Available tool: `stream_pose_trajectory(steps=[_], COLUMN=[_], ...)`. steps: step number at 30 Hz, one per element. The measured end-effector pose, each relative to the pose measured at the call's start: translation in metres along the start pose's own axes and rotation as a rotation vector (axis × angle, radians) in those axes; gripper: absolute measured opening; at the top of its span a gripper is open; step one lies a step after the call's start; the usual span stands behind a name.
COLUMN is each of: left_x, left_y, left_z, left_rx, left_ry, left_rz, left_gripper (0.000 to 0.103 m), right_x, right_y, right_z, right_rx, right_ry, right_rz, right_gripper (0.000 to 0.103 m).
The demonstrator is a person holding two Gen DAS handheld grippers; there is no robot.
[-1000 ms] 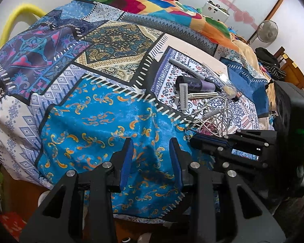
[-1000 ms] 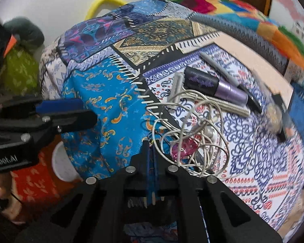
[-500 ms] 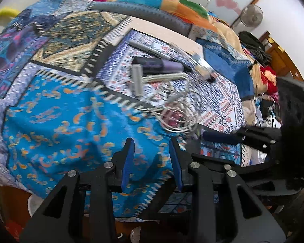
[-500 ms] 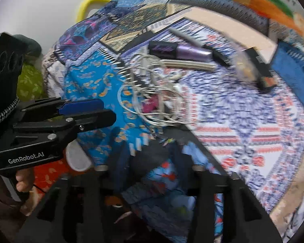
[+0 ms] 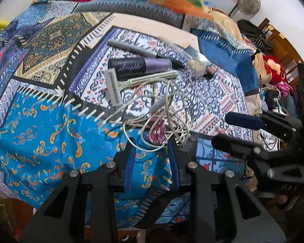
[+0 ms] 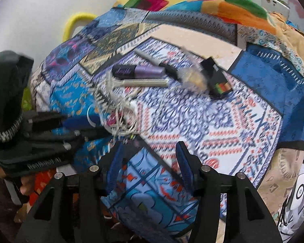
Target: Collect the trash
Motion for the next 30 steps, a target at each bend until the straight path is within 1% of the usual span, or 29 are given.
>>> stream_pose_trajectory(steps=[2, 3, 5, 7, 12, 13, 14, 15, 16, 17, 18, 19, 20, 23, 24, 26, 30], left_x=[-0.004, -0.005, -0.009, -0.012, -0.014, -0.014, -0.013, -0.013, -0.012, -0.011, -0.009, -0.007, -0.006, -0.004, -0.004, -0.005, -0.005], left_y=[-0.002, -0.002, 0.0, -0.001, 0.0, 0.002, 0.003, 0.004, 0.005, 0.006, 0.007, 0.008, 0.008, 0.006, 0.005, 0.005, 0.005], left_z=[0.001, 0.001, 0.001, -0.002, -0.003, -0.006, -0.008, -0.01, -0.012, -0.013, -0.014, -0.014, -0.012, -0.002, 0.001, 0.0, -0.006], left_rx=[0.003, 0.017, 0.058, 0.085, 0.096, 0.11, 0.123, 0.137, 0.15, 0.161, 0.172, 0.171, 0.158, 0.104, 0.087, 0.086, 0.113], left_ry=[0.0, 0.003, 0.016, 0.035, 0.04, 0.053, 0.062, 0.069, 0.078, 0.087, 0.095, 0.097, 0.093, 0.065, 0.055, 0.049, 0.056], left_rz=[-0.009, -0.013, -0.022, -0.019, -0.037, -0.041, -0.045, -0.049, -0.054, -0.055, -0.057, -0.056, -0.052, -0.049, -0.05, -0.051, -0.048], left_gripper=[0.031, 0.031, 0.028, 0.028, 0.027, 0.027, 0.026, 0.025, 0.022, 0.016, 0.011, 0.001, 0.0, 0.0, 0.0, 0.0, 0.0], right_x=[0.005, 0.008, 0.015, 0.023, 0.036, 0.038, 0.04, 0.041, 0.043, 0.044, 0.045, 0.045, 0.044, 0.038, 0.036, 0.029, 0.013], right_y=[-0.002, -0.003, 0.0, 0.007, 0.032, 0.037, 0.039, 0.043, 0.041, 0.042, 0.041, 0.04, 0.038, 0.031, 0.029, 0.023, 0.007], right_z=[0.0, 0.001, 0.006, 0.014, 0.03, 0.03, 0.028, 0.026, 0.024, 0.022, 0.019, 0.016, 0.013, 0.005, 0.0, -0.008, -0.021], right_rx=[-0.015, -0.014, -0.007, -0.016, -0.057, -0.061, -0.051, -0.04, -0.043, -0.034, -0.029, -0.014, -0.014, -0.099, -0.114, -0.122, -0.147], right_ry=[0.001, -0.004, -0.025, -0.055, -0.126, -0.124, -0.123, -0.12, -0.119, -0.114, -0.103, -0.086, -0.07, -0.036, -0.021, 0.004, 0.04], right_rz=[-0.02, -0.027, -0.031, -0.026, 0.011, 0.015, 0.019, 0.03, 0.018, 0.03, 0.026, 0.027, 0.024, -0.002, -0.005, -0.006, -0.02], right_gripper=[0.05, 0.049, 0.05, 0.049, 0.049, 0.043, 0.032, 0.028, 0.014, 0.007, 0.007, 0.006, 0.005, 0.004, 0.003, 0.003, 0.003])
Point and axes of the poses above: each gripper's, at about its wrist camera, not at the fingertips, and y roughly the way its jaws point, z to its left, x to its top, the point moved 1 cm from there along y, roughly the way its jaws point, and after that the axes turned 9 degrees about z, right-handed, at the moved point
